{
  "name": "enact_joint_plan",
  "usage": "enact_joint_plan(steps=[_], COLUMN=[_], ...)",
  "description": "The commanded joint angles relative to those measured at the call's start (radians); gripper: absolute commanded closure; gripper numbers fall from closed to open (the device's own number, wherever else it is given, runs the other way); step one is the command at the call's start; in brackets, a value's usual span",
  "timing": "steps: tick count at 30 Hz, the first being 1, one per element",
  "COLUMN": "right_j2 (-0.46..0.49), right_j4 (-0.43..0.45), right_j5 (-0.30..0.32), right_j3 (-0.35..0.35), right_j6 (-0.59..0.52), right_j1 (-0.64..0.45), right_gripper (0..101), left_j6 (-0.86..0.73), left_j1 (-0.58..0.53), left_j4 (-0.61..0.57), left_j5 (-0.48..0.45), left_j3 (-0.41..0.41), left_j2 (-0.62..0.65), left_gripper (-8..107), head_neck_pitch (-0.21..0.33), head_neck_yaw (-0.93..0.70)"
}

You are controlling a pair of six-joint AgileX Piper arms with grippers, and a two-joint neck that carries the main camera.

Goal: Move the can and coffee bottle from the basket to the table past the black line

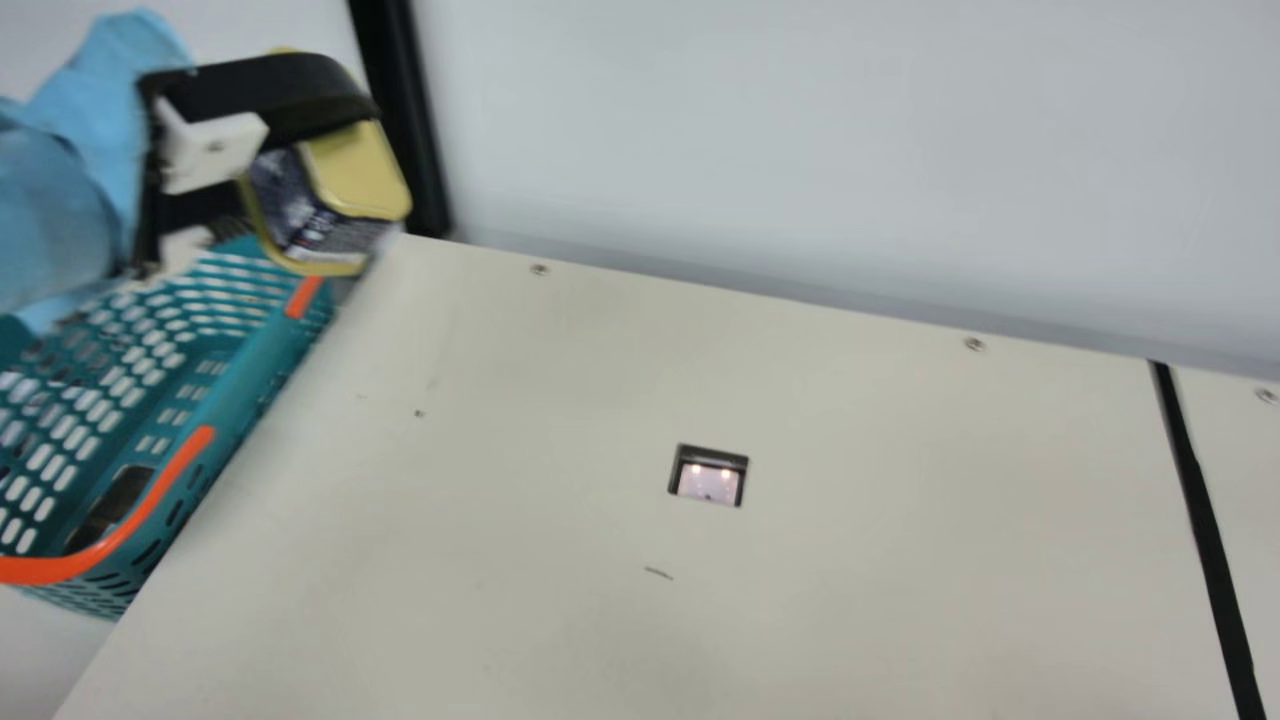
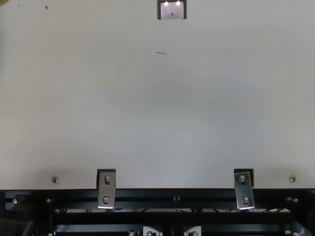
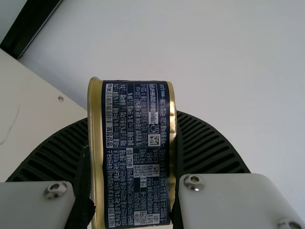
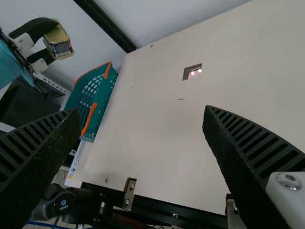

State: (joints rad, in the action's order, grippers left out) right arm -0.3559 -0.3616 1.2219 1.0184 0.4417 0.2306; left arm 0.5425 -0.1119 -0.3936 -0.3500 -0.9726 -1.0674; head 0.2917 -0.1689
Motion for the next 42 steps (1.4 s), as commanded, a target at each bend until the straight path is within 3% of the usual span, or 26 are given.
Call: enact_joint_plan(steps=[1, 9, 28, 34, 42], right_j2=[0.0, 0.0, 0.0, 0.0, 0.0], right_j4=[0.0, 0.0, 0.0, 0.0, 0.0], right_j5=[0.0, 0.0, 0.0, 0.0, 0.0], right_j3=[0.0, 0.0, 0.0, 0.0, 0.0], right_j6=[0.0, 0.0, 0.0, 0.0, 0.0], right_j1=[0.0, 0.0, 0.0, 0.0, 0.0], right_gripper=[0, 0, 0, 0, 0], left_j6=[0.0, 0.0, -0.028, -0.084, -0.15], left_j1=[0.0, -0.006, -0.001, -0.047, -0.152], left_j4=[0.0, 0.0, -0.014, 0.022, 0.065], left_j5=[0.0, 0.033, 0.042, 0.163, 0.416], left_j3=[0.0, 0.005, 0.01, 0.088, 0.231], left_j2=[0.0, 0.0, -0.01, -0.064, -0.172], left_gripper=[89, 89, 89, 89, 89], head_neck_pitch=[-0.004, -0.069, -0.069, -0.069, -0.069], head_neck_yaw=[0.05, 0.191, 0.191, 0.191, 0.191])
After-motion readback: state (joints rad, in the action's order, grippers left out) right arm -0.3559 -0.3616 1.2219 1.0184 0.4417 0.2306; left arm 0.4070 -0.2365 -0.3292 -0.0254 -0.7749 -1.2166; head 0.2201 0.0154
